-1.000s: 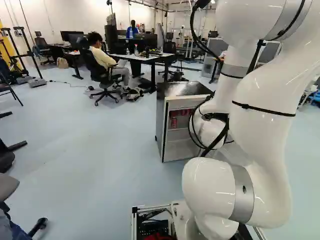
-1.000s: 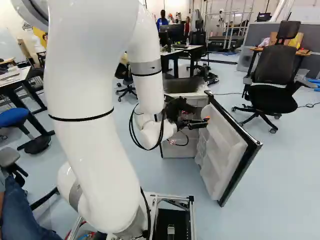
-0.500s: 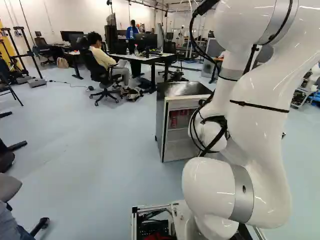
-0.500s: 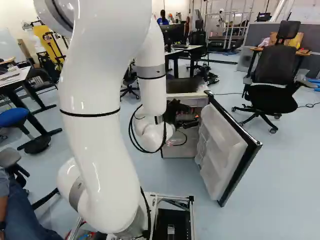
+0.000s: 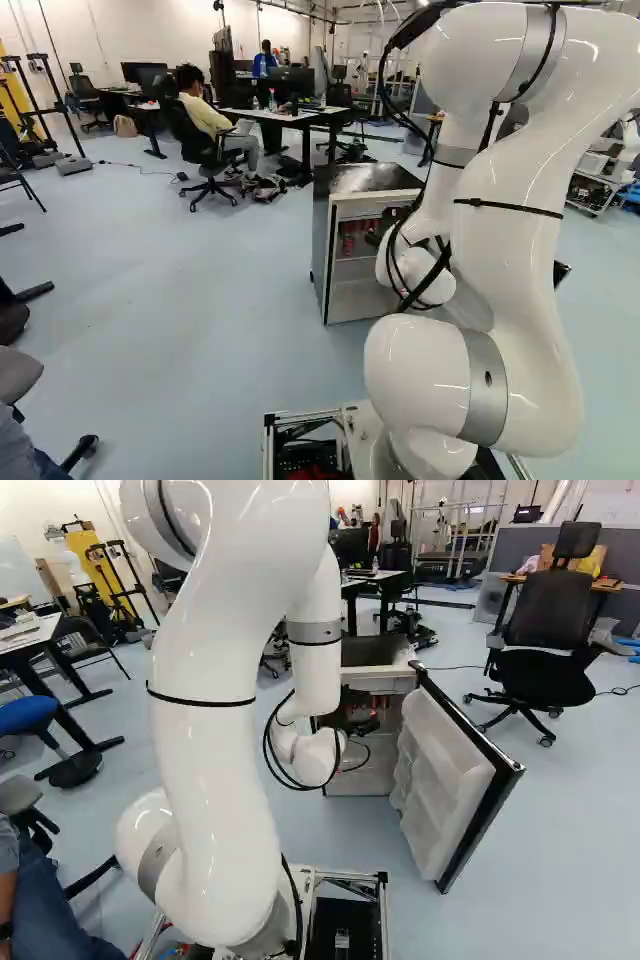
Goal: Grab a drink from the fridge
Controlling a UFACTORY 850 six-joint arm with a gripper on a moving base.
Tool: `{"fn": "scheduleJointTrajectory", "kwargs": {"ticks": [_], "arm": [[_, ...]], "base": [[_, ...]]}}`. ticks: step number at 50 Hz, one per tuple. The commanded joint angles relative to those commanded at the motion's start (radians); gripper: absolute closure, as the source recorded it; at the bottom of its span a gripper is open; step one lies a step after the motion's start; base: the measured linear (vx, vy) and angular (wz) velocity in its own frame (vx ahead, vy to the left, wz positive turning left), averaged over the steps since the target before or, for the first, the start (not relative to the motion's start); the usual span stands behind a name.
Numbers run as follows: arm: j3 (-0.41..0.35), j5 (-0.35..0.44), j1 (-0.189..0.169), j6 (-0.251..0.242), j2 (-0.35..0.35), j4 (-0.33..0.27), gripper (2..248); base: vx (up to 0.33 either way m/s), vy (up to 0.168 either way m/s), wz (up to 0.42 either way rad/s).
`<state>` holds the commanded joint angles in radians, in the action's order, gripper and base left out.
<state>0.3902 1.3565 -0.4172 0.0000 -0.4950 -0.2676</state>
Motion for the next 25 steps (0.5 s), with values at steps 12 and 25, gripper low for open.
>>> {"fn": "scheduleJointTrajectory", "kwargs": {"ticks": [12,25], "arm": [[0.063,0.0,-0.007,0.0,-0.073,-0.064,3],[0.147,0.0,-0.005,0.0,-0.158,-0.064,3]], "base": [[0.0,0.0,0.0],[0.0,0.0,0.0]]}}
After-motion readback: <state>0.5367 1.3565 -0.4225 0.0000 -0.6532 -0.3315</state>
